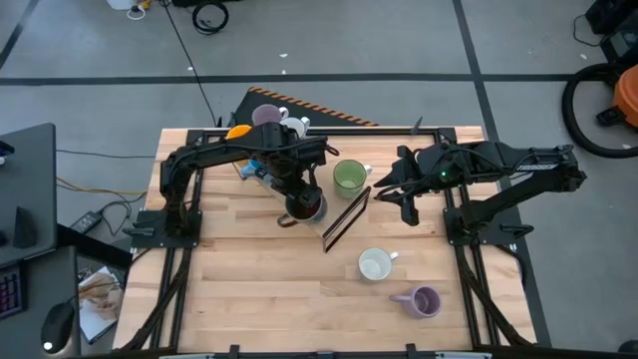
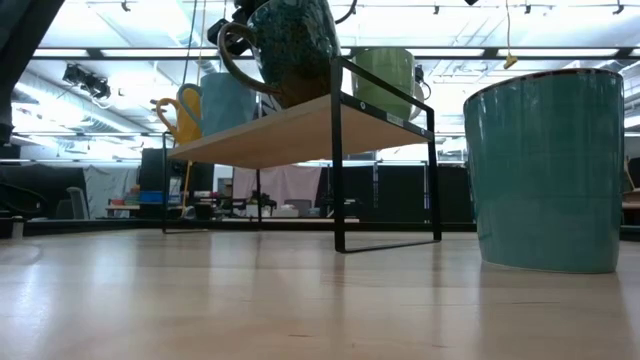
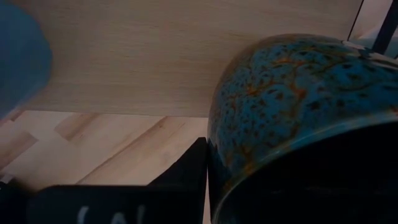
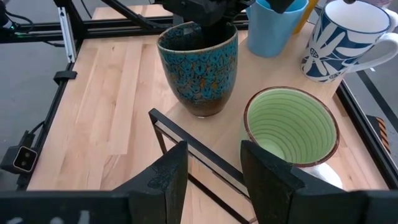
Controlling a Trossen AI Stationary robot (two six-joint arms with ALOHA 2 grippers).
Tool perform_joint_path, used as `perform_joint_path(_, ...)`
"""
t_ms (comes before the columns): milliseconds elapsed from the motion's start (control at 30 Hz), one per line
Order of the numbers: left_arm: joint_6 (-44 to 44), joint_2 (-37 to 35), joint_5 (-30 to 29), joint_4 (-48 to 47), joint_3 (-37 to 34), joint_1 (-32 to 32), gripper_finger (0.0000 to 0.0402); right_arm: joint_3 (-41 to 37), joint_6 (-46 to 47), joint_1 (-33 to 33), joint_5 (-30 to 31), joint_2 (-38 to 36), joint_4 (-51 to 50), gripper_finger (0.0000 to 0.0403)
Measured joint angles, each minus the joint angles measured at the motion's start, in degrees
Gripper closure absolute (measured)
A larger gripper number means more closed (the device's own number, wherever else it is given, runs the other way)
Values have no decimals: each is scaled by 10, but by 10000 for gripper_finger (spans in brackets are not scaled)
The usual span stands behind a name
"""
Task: Place coffee mugs
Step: Put the brown mug on the shelf
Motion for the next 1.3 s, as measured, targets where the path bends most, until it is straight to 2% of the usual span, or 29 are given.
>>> perform_joint_path(1133,1,0,-1,3,0,2,339,0,-2,0,-2,0,0,249)
perform_joint_path(1300,1,-1,2,9,0,2,320,0,-2,0,-2,0,0,249)
